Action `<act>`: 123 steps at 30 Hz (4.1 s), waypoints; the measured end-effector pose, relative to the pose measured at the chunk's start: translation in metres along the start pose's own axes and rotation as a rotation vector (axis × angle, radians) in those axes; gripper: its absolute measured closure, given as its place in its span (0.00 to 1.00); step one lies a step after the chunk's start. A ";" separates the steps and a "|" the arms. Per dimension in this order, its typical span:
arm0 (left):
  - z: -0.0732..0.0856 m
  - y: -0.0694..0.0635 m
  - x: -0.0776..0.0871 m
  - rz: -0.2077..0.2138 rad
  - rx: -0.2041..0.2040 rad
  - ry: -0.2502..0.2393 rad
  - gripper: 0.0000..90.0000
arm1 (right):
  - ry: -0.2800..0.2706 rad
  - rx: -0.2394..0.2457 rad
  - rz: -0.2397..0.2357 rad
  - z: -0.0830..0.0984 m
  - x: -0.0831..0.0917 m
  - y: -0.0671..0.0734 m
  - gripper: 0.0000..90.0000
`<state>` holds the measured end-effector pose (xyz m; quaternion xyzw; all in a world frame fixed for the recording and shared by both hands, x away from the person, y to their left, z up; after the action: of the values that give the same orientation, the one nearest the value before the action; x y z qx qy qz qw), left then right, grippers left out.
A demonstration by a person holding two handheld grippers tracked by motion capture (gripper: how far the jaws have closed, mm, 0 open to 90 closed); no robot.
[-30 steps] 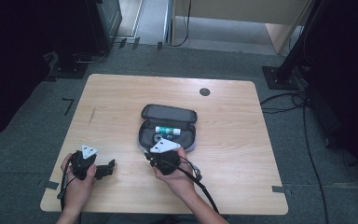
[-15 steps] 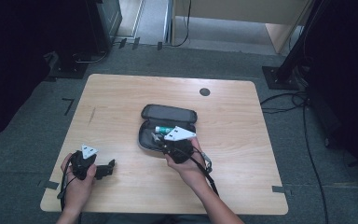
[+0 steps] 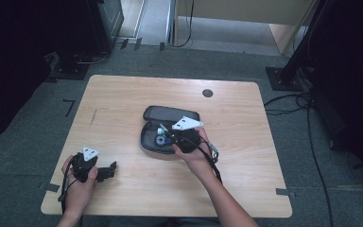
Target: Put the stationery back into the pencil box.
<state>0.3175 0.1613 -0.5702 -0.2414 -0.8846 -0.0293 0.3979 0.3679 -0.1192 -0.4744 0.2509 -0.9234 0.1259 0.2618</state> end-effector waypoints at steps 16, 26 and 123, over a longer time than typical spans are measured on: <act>0.000 0.000 0.000 0.001 0.000 -0.001 0.00 | -0.017 -0.013 0.018 -0.005 -0.023 -0.025 0.90; 0.000 0.000 0.000 0.001 0.000 -0.001 0.00 | -0.034 0.033 0.024 -0.004 -0.027 -0.030 0.90; -0.001 -0.005 -0.002 -0.038 0.042 -0.011 0.00 | 0.140 -0.228 0.247 0.176 0.123 -0.148 0.00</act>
<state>0.3172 0.1562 -0.5702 -0.2162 -0.8917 -0.0169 0.3972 0.2812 -0.3570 -0.5387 0.0951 -0.9350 0.0690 0.3347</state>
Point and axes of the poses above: each handheld gripper's, and its own axes: x roughly backward along the jaws, z roughly out of its underside, y roughly to its left, the point moved 7 cm from there along -x, roughly forward along the jaws, and after that the axes turned 12 degrees about z, right-handed, at the moved point
